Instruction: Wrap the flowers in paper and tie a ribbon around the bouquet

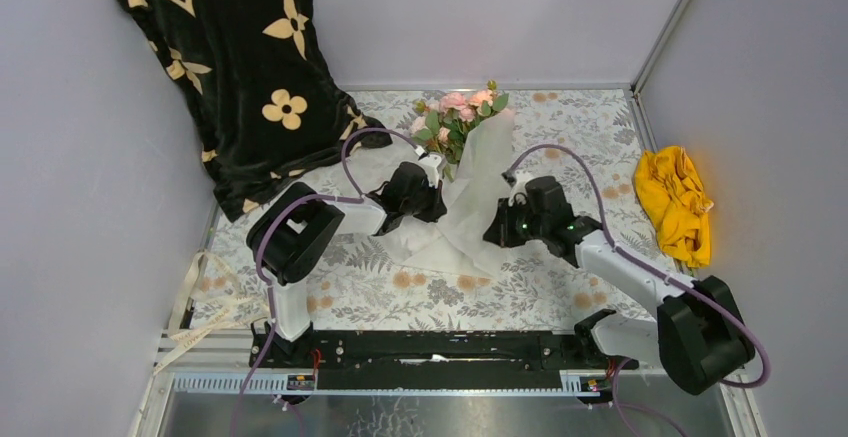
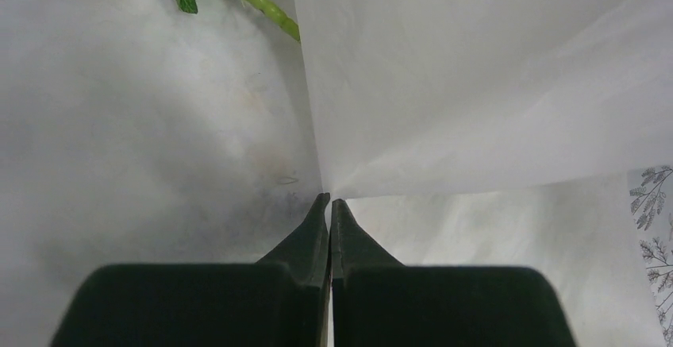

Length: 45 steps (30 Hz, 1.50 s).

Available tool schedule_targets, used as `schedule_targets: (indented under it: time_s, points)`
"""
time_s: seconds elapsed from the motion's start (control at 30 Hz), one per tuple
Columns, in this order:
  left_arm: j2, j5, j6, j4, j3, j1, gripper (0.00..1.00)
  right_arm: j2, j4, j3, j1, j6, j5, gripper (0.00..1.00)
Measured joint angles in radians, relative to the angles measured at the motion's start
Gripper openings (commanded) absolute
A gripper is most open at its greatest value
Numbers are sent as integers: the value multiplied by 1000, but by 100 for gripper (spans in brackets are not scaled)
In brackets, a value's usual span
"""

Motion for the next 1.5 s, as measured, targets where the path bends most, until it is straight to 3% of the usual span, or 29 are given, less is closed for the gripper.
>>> schedule_targets:
  time_s: [0.17,0.4,0.5,0.53,0.67,0.87,1.0,1.13,1.3,1.5]
  points:
    - [0,-5,-3,0,0,0,0,117,101,-54,92,84,-107,0]
    - [0,-7,-2,0,0,9,2,240,183,-117,129,137,-150,0]
    - [-5,-8,-2,-14,4,11,43,273,215,-123,130,154,-149,0]
    - [-8,-5,-2,-32,13,12,52,281,229,-123,130,160,-150,0]
    - [-38,-3,11,-226,119,20,68,300,246,-111,131,175,-141,0]
    - [-139,-27,-13,-630,354,132,70,301,219,-86,133,185,-80,0]
    - [-168,-51,-54,-902,464,352,67,293,212,-86,135,185,-58,0]
    - [-198,-58,-103,-1001,315,496,79,293,201,-79,135,184,-51,0]
    - [-269,44,-203,-1018,89,478,89,293,176,-63,135,179,-21,0]
    - [-317,161,-326,-909,-71,473,90,288,170,-60,135,180,-2,0]
